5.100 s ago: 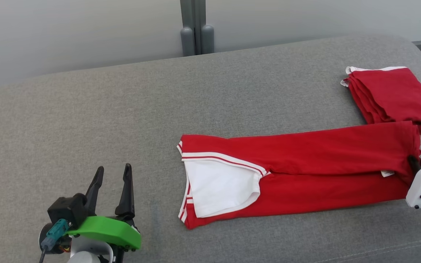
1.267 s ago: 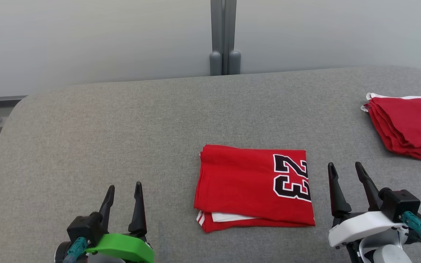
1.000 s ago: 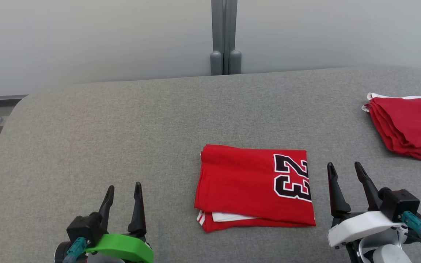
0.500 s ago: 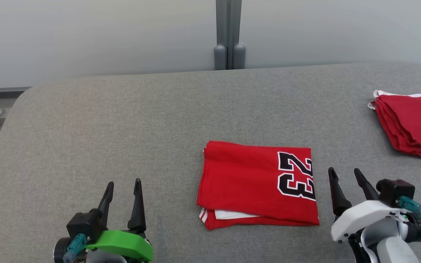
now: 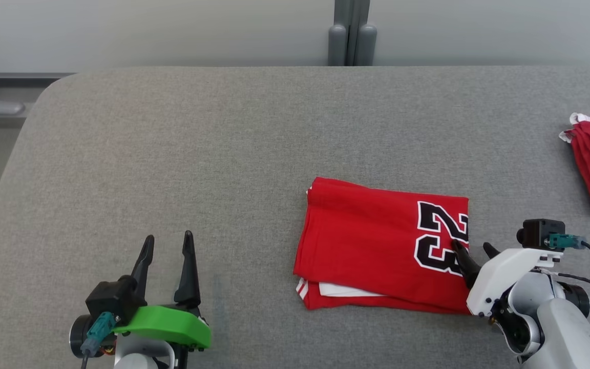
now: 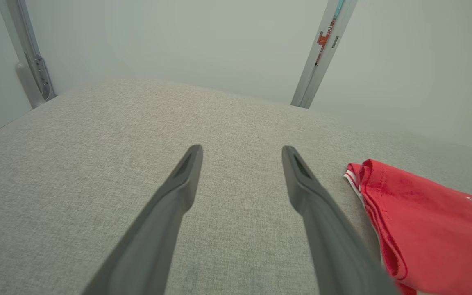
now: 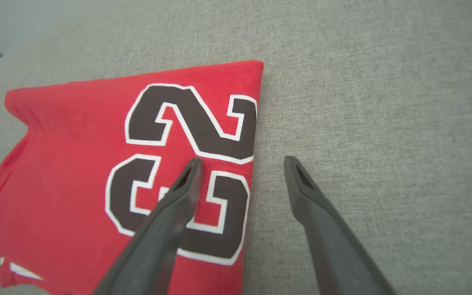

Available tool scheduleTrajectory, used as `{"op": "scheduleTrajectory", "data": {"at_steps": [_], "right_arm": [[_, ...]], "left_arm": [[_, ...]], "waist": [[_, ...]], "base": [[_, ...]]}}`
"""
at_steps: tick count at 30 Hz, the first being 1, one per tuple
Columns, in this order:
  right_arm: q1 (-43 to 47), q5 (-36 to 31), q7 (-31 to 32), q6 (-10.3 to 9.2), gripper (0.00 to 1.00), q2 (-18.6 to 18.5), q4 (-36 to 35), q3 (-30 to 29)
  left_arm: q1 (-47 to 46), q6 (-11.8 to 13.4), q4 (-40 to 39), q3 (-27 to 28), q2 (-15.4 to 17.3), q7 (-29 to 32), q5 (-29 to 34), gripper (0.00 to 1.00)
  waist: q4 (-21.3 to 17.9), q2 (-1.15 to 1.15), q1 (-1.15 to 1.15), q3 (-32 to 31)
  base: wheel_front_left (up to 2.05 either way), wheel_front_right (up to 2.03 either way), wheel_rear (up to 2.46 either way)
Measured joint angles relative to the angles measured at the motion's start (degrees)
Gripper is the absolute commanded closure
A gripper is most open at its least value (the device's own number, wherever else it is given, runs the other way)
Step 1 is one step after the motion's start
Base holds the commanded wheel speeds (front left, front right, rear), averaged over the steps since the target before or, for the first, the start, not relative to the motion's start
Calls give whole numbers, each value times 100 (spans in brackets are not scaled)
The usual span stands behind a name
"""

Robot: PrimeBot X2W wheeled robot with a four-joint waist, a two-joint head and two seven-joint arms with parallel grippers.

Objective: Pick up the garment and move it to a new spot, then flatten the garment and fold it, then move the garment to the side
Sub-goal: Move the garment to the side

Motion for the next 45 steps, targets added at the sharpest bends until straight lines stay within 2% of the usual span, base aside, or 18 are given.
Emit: {"op": "scheduleTrajectory", "data": {"at_steps": [5,9,10,11,12,19,23,32,38,45], "right_arm": [[-118,190,426,0,0,-104,168,229],[-232,252,517,0,0,-176,176,364],[-260,275,497,-1,54,-180,156,414],[-302,302,466,-1,80,-186,141,442],[-336,302,458,-1,100,-190,125,481],[-633,215,146,1,100,-425,14,533],[-788,196,37,1,100,-505,-54,488],[-1040,182,-38,1,100,-826,-307,323],[-1176,140,-88,1,100,-848,-493,282],[-1262,92,-142,1,100,-809,-554,309]], "left_arm": [[-44,0,-13,66,0,0,0,0],[-52,0,-54,91,0,0,7,0],[-65,-1,-62,85,0,0,18,0],[-85,-3,-76,70,-1,1,41,0],[-103,-5,-89,64,-1,0,46,0],[-268,-12,-199,77,-4,0,70,0],[-330,-29,-292,91,-7,0,105,0],[-571,-64,-400,67,100,1,307,0],[-685,-62,-486,3,196,88,360,0],[-698,-63,-576,-88,232,187,386,0]], "waist": [[132,0,0,147],[167,0,0,247],[160,0,0,272],[144,0,0,293],[124,0,0,307],[-204,0,0,419],[-538,0,0,499],[-1556,0,0,742],[-2266,0,0,932],[-2804,0,0,1123]], "base": [[0,0,0],[0,0,0],[0,0,0],[0,0,0],[0,0,0],[0,0,0],[0,0,0],[0,0,0],[0,0,0],[0,0,0]]}}
